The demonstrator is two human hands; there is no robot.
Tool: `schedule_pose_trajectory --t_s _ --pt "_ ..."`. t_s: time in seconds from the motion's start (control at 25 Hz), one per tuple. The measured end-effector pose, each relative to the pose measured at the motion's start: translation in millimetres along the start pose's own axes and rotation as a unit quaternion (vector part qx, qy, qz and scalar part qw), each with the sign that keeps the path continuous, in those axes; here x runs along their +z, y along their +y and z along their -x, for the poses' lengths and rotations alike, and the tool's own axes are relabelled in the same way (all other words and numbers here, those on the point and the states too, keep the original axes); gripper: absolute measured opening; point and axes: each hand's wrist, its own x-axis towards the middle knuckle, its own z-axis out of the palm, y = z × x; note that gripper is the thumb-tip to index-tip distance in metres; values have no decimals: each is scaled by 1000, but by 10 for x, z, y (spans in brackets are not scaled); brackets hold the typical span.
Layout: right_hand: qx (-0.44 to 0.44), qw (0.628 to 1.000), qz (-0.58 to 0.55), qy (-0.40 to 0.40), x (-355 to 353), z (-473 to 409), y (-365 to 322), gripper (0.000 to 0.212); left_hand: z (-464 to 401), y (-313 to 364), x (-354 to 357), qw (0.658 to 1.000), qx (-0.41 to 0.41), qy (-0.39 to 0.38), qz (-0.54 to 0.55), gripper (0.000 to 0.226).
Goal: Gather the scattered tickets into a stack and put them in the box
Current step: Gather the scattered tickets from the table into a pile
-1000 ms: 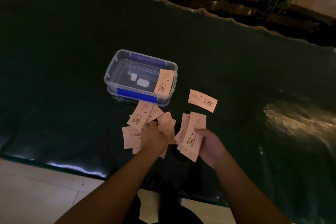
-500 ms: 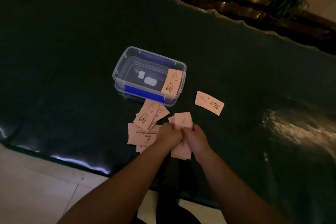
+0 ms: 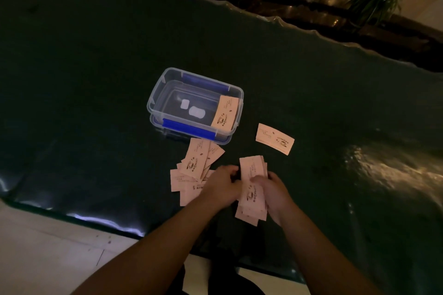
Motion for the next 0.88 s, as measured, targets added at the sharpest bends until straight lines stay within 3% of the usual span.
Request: schedule_pose_trajectory --t_s 0.08,0.16,0.28,0.4,0.56,0.76,0.88 --pt "28 998 -54 -1 -23 13 54 56 -75 -139 -204 977 30 159 -140 55" --pt "37 994 -98 -11 -21 35 88 58 -179 -277 -436 933 -22 253 -255 79" --pt "35 988 -146 -28 28 84 96 60 -319 -428 -645 920 -99 193 -326 108" --pt "24 987 -151 -42 77 105 53 59 -377 -478 -646 916 -82 172 -354 106" --pt "29 985 -162 -50 83 144 -5 55 -279 -482 -506 936 -56 180 -298 92" --pt "50 979 -186 -72 41 133 40 34 -123 -393 -222 968 -49 108 -220 78" --pt "58 980 -177 -76 31 111 87 27 -90 -341 -121 991 -48 81 -97 39"
